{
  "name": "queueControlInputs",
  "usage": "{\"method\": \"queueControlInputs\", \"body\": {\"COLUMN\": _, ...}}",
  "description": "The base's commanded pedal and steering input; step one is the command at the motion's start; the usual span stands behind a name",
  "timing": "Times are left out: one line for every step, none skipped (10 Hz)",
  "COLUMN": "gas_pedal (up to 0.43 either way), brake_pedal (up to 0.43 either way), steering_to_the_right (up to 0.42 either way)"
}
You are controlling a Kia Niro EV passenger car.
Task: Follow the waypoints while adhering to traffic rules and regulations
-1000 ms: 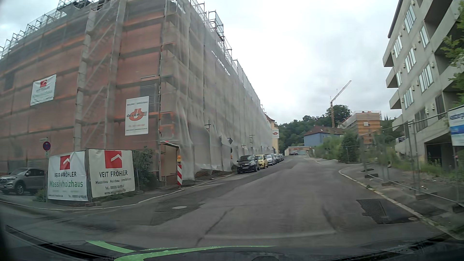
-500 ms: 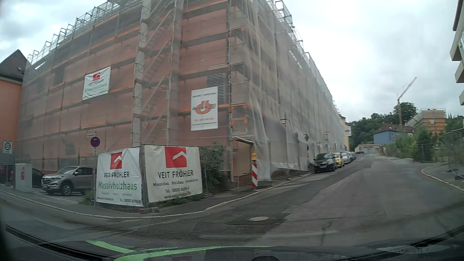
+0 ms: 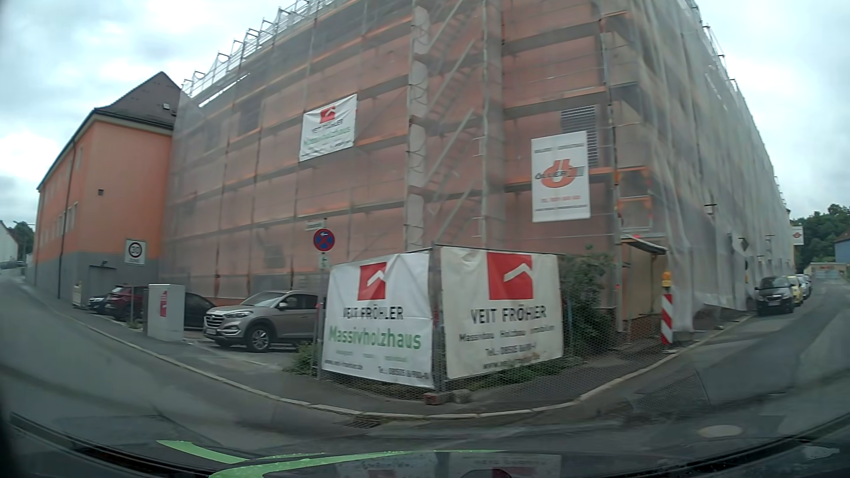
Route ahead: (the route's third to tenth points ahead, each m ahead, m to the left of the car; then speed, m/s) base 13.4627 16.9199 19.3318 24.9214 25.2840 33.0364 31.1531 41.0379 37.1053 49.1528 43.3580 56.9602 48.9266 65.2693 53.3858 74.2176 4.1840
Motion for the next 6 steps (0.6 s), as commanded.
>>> {"method": "queueControlInputs", "body": {"gas_pedal": 0.228, "brake_pedal": 0.0, "steering_to_the_right": -0.639}}
{"method": "queueControlInputs", "body": {"gas_pedal": 0.228, "brake_pedal": 0.0, "steering_to_the_right": -0.614}}
{"method": "queueControlInputs", "body": {"gas_pedal": 0.228, "brake_pedal": 0.0, "steering_to_the_right": -0.591}}
{"method": "queueControlInputs", "body": {"gas_pedal": 0.228, "brake_pedal": 0.0, "steering_to_the_right": -0.565}}
{"method": "queueControlInputs", "body": {"gas_pedal": 0.228, "brake_pedal": 0.0, "steering_to_the_right": -0.545}}
{"method": "queueControlInputs", "body": {"gas_pedal": 0.228, "brake_pedal": 0.0, "steering_to_the_right": -0.506}}
